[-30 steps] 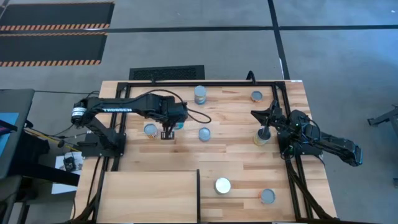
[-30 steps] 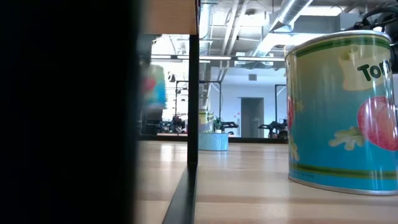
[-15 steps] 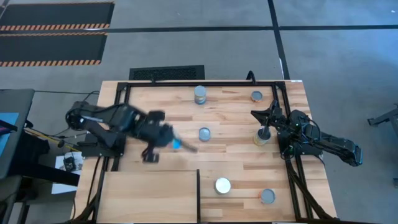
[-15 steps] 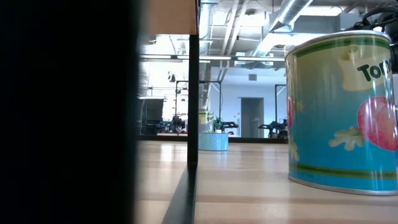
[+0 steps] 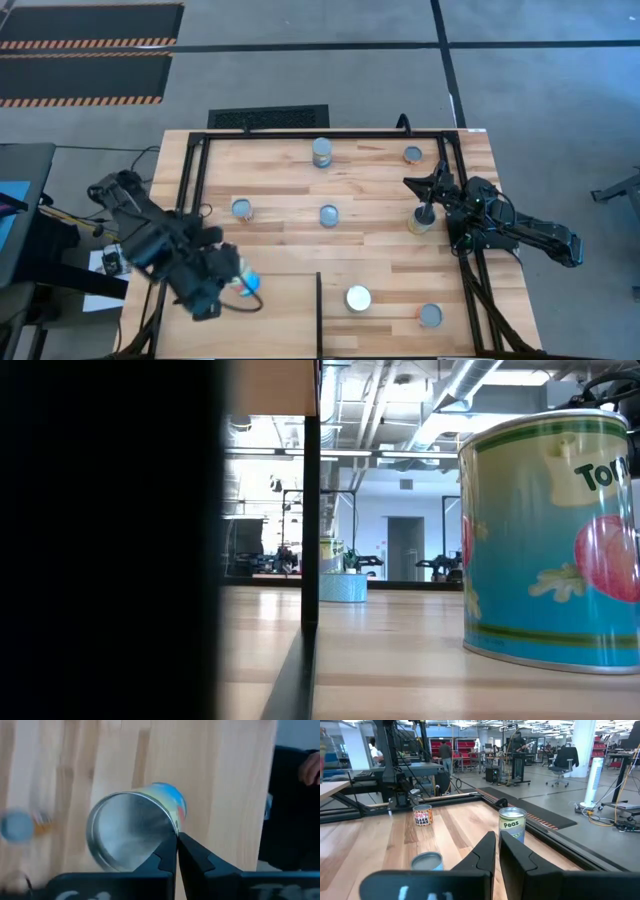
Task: Pick and place cans onto a shelf
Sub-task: Put the canned tomatoes on the shelf
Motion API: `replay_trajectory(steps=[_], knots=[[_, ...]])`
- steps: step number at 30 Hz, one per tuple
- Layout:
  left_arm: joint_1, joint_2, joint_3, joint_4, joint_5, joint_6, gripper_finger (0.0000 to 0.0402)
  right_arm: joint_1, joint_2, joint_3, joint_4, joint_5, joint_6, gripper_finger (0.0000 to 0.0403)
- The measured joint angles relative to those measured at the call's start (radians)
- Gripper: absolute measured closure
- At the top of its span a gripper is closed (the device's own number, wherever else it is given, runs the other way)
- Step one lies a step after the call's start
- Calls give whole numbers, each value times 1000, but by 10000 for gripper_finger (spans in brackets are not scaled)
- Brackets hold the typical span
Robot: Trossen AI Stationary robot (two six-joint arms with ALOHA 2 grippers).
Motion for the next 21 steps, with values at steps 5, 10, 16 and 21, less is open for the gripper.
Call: replay_trajectory(steps=[5, 10, 16, 21], knots=[[-125, -40, -137, -3, 25, -214, 401, 0, 0, 0, 0, 0, 0, 354], [-232, -57, -190, 7, 43, -385, 401, 0, 0, 0, 0, 0, 0, 354], [-330, -52, -199, -1, 94, -535, 401, 0, 0, 0, 0, 0, 0, 354], [-368, -49, -194, -1, 134, -578, 401, 0, 0, 0, 0, 0, 0, 354]])
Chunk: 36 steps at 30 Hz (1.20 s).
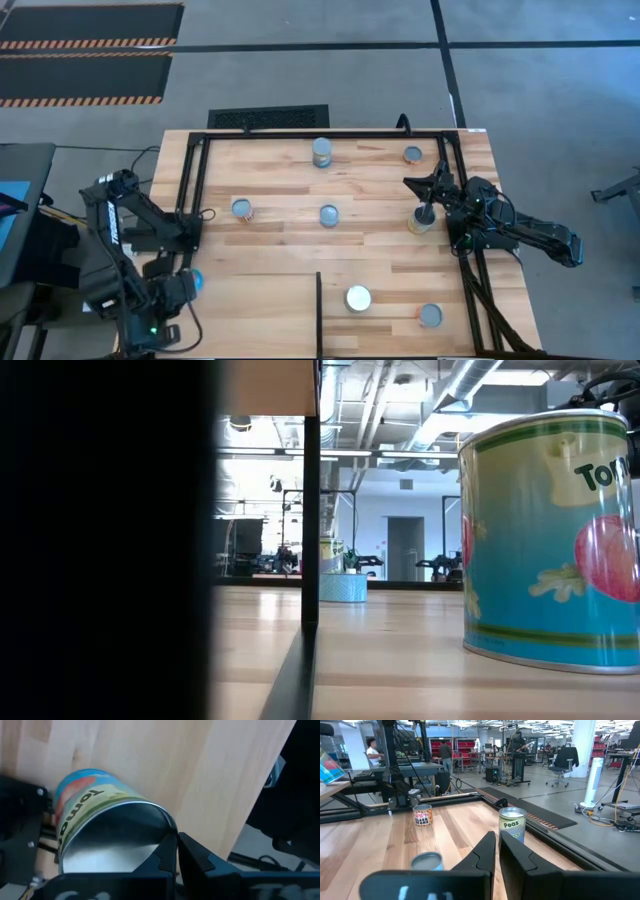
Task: Pick and place cans onto a shelf
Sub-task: Put the canned tomatoes on the shelf
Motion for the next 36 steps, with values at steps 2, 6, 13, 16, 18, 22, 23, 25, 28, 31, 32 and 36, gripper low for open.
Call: replay_trajectory(steps=[2, 6, 13, 16, 18, 22, 23, 25, 28, 31, 32, 36], knots=[[-5, 0, 12, 2, 3, 0, 401, 0, 0, 0, 0, 0, 0, 354], [-7, 0, 36, 3, -4, 10, 401, 0, 0, 0, 0, 0, 0, 354], [-7, -1, 38, 2, 10, 25, 401, 0, 0, 0, 0, 0, 0, 354], [-7, -1, 38, 2, -7, 42, 401, 0, 0, 0, 0, 0, 0, 354], [-7, -1, 38, 2, -29, 59, 401, 0, 0, 0, 0, 0, 0, 354], [5, -1, 38, 2, -69, 115, 392, 0, 0, 0, 0, 0, 0, 354], [11, -1, 38, 2, -70, 129, 389, 0, 0, 0, 0, 0, 0, 354], [21, -1, 38, 2, -70, 153, 382, 0, 0, 0, 0, 0, 0, 354], [31, -1, 38, 2, -72, 182, 372, 0, 0, 0, 0, 0, 0, 354], [31, -1, 38, 2, -72, 200, 363, 0, 0, 0, 0, 0, 0, 354], [31, -1, 37, 3, -72, 204, 361, 0, 0, 0, 0, 0, 0, 354], [32, -3, 15, 6, -80, 236, 358, 0, 0, 0, 0, 0, 0, 354]])
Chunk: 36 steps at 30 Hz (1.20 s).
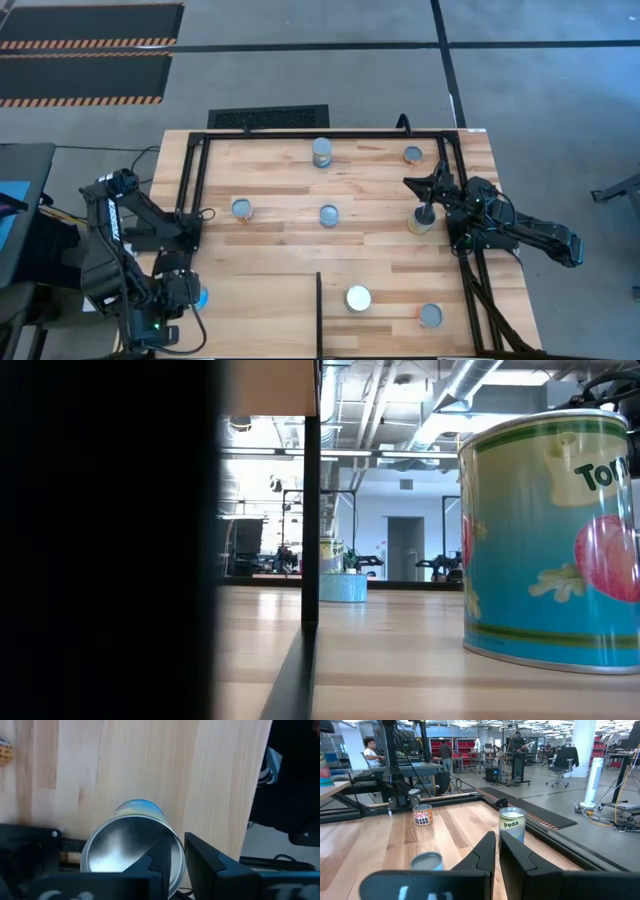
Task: Pick and place cans onto a shelf
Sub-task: Put the canned tomatoes on the shelf, then put the canned black beans on the shelf
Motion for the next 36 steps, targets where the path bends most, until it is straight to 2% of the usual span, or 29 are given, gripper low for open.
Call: replay_trajectory(steps=[8, 20, 24, 27, 32, 36], knots=[[7, -18, -10, -4, -88, 51, 358, 0, 0, 0, 0, 0, 0, 354], [11, -42, -10, -4, -46, 54, 358, 0, 0, 0, 0, 0, 0, 354], [11, -90, -10, -4, -142, 53, 358, 0, 0, 0, 0, 0, 0, 354], [11, -140, -10, -4, -257, 111, 361, 0, 0, 0, 0, 0, 0, 354], [67, -235, -55, 71, -454, 315, 393, 0, 0, 0, 0, 0, 0, 354], [177, -335, -221, 295, -476, 548, 398, 0, 0, 0, 0, 0, 0, 354]])
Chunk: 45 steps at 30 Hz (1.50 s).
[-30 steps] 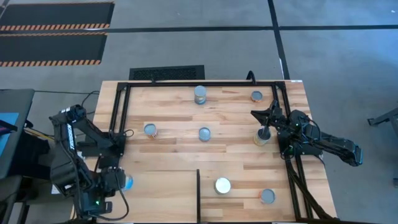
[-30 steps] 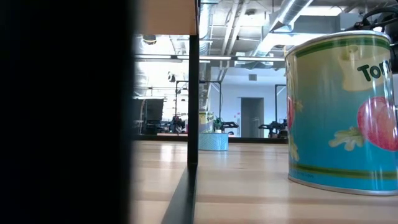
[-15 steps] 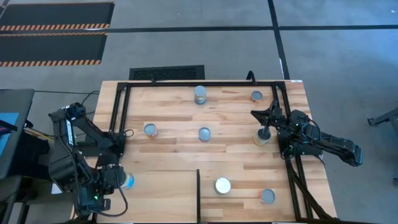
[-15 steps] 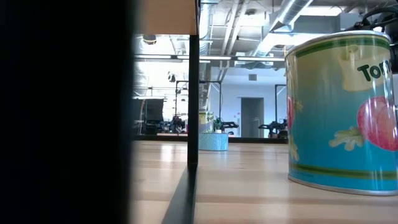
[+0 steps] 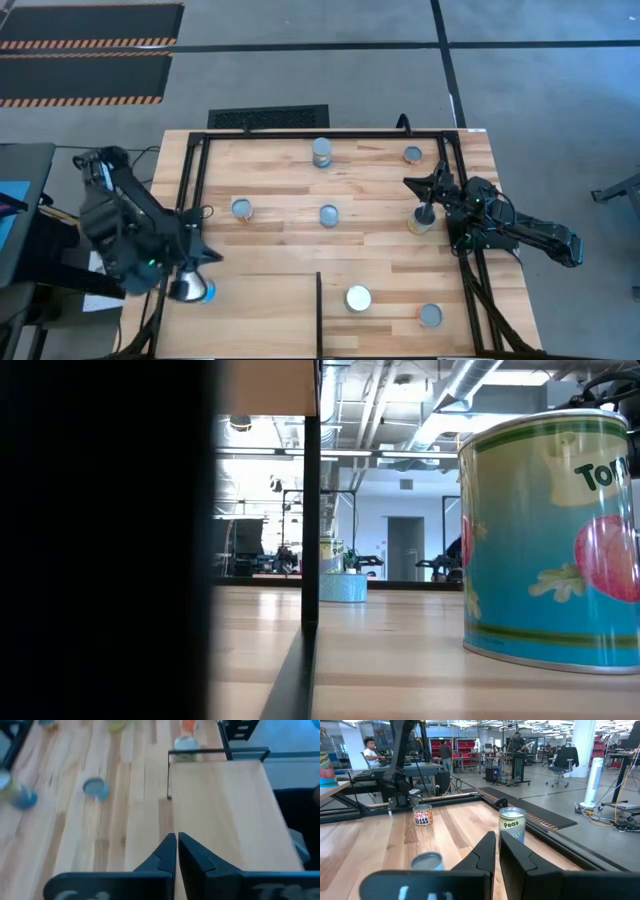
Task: Pick and place cans onto a shelf
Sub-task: Put the canned black beans on the shelf
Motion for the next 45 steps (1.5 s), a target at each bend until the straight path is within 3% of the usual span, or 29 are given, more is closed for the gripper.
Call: replay_trajectory(steps=[5, 11, 16, 21, 27, 33, 38, 45], knots=[[210, -119, -288, 404, 93, 348, 401, 0, 0, 0, 0, 0, 0, 354], [500, -174, -568, 914, 308, 665, 401, 0, 0, 0, 0, 0, 0, 354], [728, -172, -754, 1259, 448, 767, 401, 0, 0, 0, 0, 0, 0, 354], [950, -171, -946, 1534, 638, 748, 401, 0, 0, 0, 0, 0, 0, 354], [1129, -171, -1074, 1692, 710, 731, 401, 0, 0, 0, 0, 0, 0, 354], [1264, -171, -1083, 1712, 900, 774, 401, 0, 0, 0, 1, 0, 1, 354], [1342, -171, -1083, 1730, 967, 790, 402, 0, 0, 0, 6, -2, 173, 354], [1382, -171, -1083, 1733, 1027, 797, 402, -2, 0, 4, 75, -1, 164, 354]])
